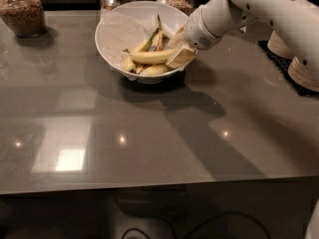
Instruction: Pick banana from white bowl
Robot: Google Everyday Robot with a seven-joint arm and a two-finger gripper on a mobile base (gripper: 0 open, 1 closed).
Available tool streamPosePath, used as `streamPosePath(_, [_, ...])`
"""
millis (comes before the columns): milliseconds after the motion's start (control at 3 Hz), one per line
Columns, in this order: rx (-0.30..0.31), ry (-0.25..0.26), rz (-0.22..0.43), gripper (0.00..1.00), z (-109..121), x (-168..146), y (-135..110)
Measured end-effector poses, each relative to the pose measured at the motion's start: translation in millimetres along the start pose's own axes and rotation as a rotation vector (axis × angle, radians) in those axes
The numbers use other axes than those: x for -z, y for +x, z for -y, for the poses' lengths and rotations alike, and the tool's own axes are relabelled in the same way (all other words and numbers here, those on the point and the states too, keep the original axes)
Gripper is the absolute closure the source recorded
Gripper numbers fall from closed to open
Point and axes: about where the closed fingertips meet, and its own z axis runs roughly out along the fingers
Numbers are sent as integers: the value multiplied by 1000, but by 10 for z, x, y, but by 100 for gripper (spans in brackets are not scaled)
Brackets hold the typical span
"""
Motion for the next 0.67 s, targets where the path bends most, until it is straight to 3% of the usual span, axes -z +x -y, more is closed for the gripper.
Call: streamPosePath(667, [23, -23, 27, 92, 30, -152, -106])
